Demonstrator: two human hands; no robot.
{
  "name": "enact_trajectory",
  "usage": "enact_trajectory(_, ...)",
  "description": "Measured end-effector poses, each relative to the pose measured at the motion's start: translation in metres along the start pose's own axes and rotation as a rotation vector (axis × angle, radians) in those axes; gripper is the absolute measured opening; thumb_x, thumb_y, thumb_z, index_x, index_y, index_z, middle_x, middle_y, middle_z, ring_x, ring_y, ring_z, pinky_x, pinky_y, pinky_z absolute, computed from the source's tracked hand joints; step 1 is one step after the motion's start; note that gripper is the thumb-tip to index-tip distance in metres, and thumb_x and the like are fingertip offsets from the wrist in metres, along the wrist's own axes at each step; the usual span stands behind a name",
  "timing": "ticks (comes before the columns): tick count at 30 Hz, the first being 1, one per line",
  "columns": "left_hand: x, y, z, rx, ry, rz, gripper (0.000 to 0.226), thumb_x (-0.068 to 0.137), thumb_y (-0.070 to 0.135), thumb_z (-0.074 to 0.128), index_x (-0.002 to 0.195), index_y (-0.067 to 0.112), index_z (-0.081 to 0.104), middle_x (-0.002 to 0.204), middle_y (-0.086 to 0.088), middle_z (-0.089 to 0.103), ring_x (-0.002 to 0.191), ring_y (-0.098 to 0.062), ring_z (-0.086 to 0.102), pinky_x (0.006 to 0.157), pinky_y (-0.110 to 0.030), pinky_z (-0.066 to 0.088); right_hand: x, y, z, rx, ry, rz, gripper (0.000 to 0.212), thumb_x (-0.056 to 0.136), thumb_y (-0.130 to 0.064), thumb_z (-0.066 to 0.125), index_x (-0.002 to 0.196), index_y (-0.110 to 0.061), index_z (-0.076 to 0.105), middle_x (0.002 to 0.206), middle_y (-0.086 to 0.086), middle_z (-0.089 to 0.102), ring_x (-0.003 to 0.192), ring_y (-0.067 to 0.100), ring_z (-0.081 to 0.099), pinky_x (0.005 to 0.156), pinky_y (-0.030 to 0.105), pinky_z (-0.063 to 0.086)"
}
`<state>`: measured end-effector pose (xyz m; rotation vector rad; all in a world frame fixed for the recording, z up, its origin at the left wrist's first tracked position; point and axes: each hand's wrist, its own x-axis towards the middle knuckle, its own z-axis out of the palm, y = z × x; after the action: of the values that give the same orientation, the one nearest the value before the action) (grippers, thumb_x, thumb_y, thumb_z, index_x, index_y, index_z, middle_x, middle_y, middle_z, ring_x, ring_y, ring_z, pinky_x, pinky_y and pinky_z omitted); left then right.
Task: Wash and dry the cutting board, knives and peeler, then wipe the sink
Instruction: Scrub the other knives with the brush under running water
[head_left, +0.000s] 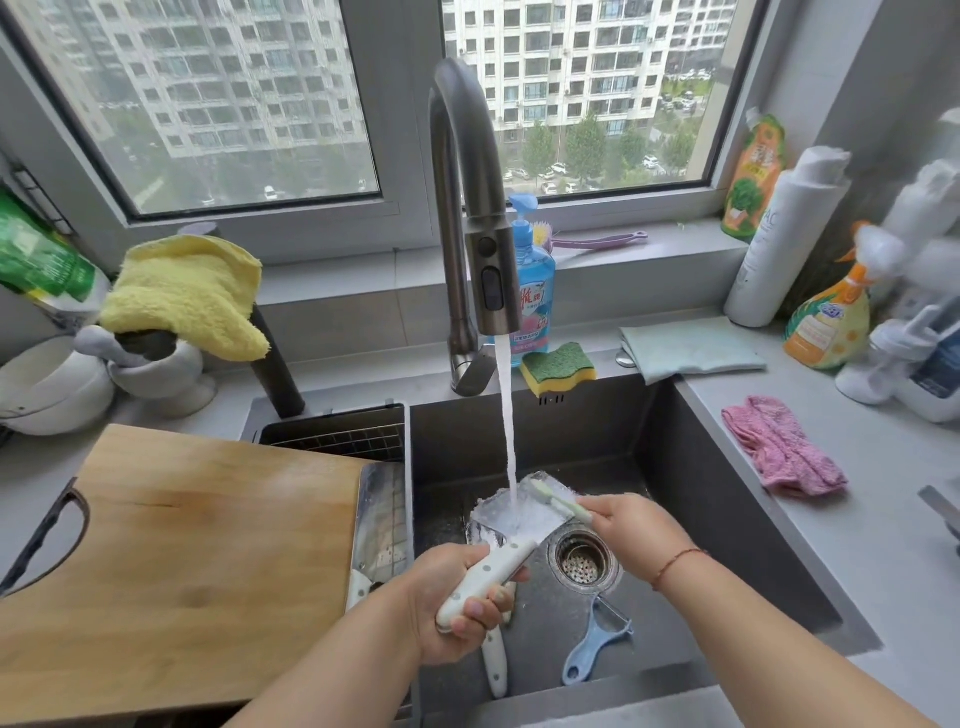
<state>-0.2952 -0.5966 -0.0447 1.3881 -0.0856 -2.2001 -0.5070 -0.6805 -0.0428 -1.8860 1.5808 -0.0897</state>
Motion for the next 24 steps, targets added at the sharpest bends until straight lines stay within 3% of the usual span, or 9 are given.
enact_trajectory(2, -0.001, 0.002, -0.001, 0.012, 0.006, 0.018, 0.041, 0.102, 0.034, 0.032, 0.106, 0.003, 0.058, 0.057, -0.005, 0.043, 0.030, -0.007, 0.036, 0.025, -0.011, 0.023, -0.003, 0.010, -0.007, -0.028, 0.000, -0.003, 0.028, 0.096, -0.039, 0.050, 0.121, -0.039, 0.064, 0.115, -0.012, 0.069, 0.104, 0.009, 0.062, 0.087, 0.023, 0.046)
enact_trajectory(3, -0.001, 0.003, -0.002, 0.018, 0.011, 0.021, 0.040, 0.102, 0.034, 0.033, 0.106, 0.003, 0.058, 0.058, -0.005, 0.043, 0.031, -0.007, 0.036, 0.025, -0.012, 0.023, -0.007, 0.012, -0.009, -0.029, -0.026, -0.024, 0.028, 0.096, -0.039, 0.051, 0.120, -0.039, 0.064, 0.110, -0.015, 0.070, 0.100, 0.007, 0.063, 0.085, 0.022, 0.047)
enact_trajectory(5, 0.000, 0.003, -0.004, 0.019, 0.026, 0.015, 0.041, 0.102, 0.034, 0.034, 0.105, 0.002, 0.059, 0.058, -0.005, 0.044, 0.031, -0.008, 0.037, 0.025, -0.012, 0.023, -0.015, 0.008, -0.010, 0.025, -0.133, -0.074, 0.026, 0.096, -0.037, 0.051, 0.117, -0.041, 0.065, 0.071, -0.024, 0.066, 0.064, 0.001, 0.056, 0.064, 0.018, 0.045)
enact_trajectory(7, 0.002, 0.001, -0.006, 0.011, 0.041, 0.010, 0.043, 0.103, 0.035, 0.032, 0.104, 0.002, 0.059, 0.057, -0.006, 0.044, 0.030, -0.008, 0.037, 0.025, -0.011, 0.022, -0.021, -0.001, -0.007, 0.082, -0.236, -0.107, 0.025, 0.096, -0.036, 0.051, 0.116, -0.042, 0.065, 0.045, -0.020, 0.050, 0.048, 0.003, 0.038, 0.055, 0.021, 0.039)
enact_trajectory(11, 0.003, 0.001, -0.006, 0.010, 0.038, 0.013, 0.044, 0.103, 0.036, 0.033, 0.108, 0.001, 0.059, 0.057, -0.006, 0.045, 0.030, -0.008, 0.038, 0.025, -0.011, 0.023, -0.012, 0.000, -0.010, 0.054, -0.182, -0.075, 0.028, 0.097, -0.036, 0.049, 0.120, -0.042, 0.062, 0.061, -0.015, 0.055, 0.052, 0.007, 0.040, 0.056, 0.023, 0.038)
enact_trajectory(14, 0.005, 0.002, -0.006, 0.025, 0.041, 0.016, 0.045, 0.103, 0.038, 0.032, 0.106, 0.001, 0.059, 0.058, -0.005, 0.044, 0.030, -0.007, 0.038, 0.025, -0.011, 0.024, -0.003, 0.010, -0.017, -0.076, -0.116, -0.031, 0.029, 0.097, -0.038, 0.047, 0.121, -0.040, 0.063, 0.101, -0.009, 0.071, 0.056, 0.002, 0.044, 0.053, 0.017, 0.035)
enact_trajectory(17, 0.008, 0.001, -0.008, 0.042, 0.040, 0.002, 0.045, 0.103, 0.037, 0.031, 0.106, 0.002, 0.059, 0.059, -0.005, 0.044, 0.031, -0.007, 0.037, 0.025, -0.011, 0.023, -0.005, 0.002, -0.018, -0.041, -0.250, -0.069, 0.027, 0.096, -0.038, 0.049, 0.117, -0.035, 0.066, 0.076, 0.001, 0.062, 0.048, 0.007, 0.036, 0.051, 0.020, 0.037)
enact_trajectory(20, 0.007, -0.001, -0.007, 0.064, 0.010, -0.015, 0.041, 0.102, 0.034, 0.034, 0.106, 0.002, 0.060, 0.059, -0.005, 0.044, 0.031, -0.008, 0.038, 0.025, -0.011, 0.023, -0.011, -0.015, -0.014, 0.068, -0.354, -0.100, 0.029, 0.097, -0.033, 0.049, 0.122, -0.037, 0.063, 0.065, -0.006, 0.052, 0.045, 0.007, 0.036, 0.043, 0.019, 0.035)
enact_trajectory(24, 0.003, 0.000, -0.004, 0.064, -0.058, -0.023, 0.038, 0.100, 0.033, 0.037, 0.107, 0.003, 0.060, 0.061, -0.006, 0.045, 0.030, -0.008, 0.038, 0.025, -0.011, 0.024, 0.009, -0.013, -0.010, -0.019, -0.165, -0.065, 0.027, 0.097, -0.030, 0.048, 0.116, -0.027, 0.067, 0.072, -0.005, 0.059, 0.049, 0.004, 0.043, 0.049, 0.020, 0.036)
